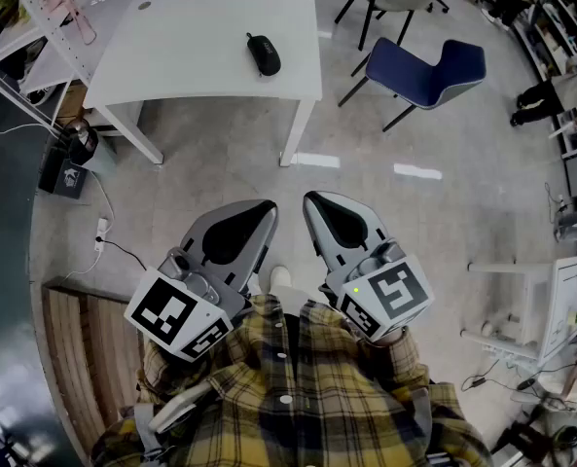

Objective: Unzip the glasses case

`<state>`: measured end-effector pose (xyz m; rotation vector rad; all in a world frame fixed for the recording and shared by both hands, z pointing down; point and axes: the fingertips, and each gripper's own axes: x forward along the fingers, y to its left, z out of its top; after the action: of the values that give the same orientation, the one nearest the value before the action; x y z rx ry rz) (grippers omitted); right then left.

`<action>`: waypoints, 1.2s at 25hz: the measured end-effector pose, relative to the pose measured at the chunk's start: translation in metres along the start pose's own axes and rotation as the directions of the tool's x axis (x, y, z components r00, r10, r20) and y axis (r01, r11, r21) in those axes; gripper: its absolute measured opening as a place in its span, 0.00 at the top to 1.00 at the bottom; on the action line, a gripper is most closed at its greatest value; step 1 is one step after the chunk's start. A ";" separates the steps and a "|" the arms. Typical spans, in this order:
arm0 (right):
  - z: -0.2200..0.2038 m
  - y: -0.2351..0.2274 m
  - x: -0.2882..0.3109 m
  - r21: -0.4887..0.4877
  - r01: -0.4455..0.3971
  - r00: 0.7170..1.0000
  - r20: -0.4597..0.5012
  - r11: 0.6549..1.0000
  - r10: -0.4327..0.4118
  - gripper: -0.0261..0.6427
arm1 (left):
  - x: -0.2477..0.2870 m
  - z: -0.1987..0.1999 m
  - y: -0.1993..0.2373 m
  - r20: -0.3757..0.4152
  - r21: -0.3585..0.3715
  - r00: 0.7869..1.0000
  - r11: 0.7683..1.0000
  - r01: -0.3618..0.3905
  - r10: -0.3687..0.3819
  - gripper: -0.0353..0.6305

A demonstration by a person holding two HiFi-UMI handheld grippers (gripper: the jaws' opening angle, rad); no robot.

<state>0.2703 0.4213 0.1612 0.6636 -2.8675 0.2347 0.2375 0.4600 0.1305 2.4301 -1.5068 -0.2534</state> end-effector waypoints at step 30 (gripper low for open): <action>-0.003 -0.060 -0.030 0.036 -0.063 0.997 0.036 0.997 0.062 0.96 | 0.045 -0.003 -0.011 0.031 0.063 0.989 0.987 -0.150 0.148 0.94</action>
<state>0.3237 0.3816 0.1646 0.5909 -2.9270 0.2886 0.2677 0.4245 0.1293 2.3562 -1.7237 -0.2096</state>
